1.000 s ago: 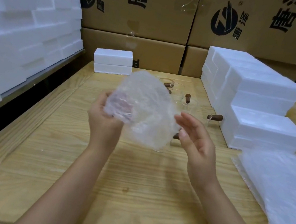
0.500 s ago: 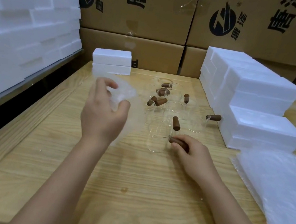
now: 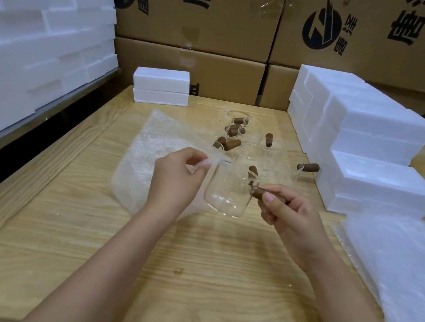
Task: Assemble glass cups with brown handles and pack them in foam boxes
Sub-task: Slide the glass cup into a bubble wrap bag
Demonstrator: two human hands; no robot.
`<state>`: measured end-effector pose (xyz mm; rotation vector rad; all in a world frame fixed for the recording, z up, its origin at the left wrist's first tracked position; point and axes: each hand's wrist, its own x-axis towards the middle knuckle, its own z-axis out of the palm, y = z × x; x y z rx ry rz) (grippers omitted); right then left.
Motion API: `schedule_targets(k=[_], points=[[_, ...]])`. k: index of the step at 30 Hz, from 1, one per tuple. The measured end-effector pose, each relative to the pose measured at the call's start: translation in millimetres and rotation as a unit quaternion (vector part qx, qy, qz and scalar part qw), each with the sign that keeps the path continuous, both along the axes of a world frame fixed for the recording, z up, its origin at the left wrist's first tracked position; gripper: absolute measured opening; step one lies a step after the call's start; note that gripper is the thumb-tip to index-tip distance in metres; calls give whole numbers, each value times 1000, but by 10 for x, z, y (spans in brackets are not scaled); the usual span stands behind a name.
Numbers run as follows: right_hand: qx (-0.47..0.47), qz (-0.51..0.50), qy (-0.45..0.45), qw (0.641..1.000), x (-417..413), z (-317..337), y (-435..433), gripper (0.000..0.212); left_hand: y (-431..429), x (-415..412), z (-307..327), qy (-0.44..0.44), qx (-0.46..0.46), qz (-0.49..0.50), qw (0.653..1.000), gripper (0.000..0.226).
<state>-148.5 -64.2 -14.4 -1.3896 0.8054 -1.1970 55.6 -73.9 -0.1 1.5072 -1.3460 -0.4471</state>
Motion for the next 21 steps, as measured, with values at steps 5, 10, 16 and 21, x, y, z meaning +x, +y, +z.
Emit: schedule_targets(k=[5,10,16,21], points=[[10,-53,15,998,50,-18,-9,35,11,-51,66,118,-9,-64,991,13],[-6,-110,87,990,-23,39,-3,3,58,-98,144,182,-8,-114,977,13],[-69,-134,154,977,31,93,97,9,72,-141,125,201,32,-132,970,6],[-58,-162,153,973,37,101,90,6,116,-94,132,119,39,-222,967,23]])
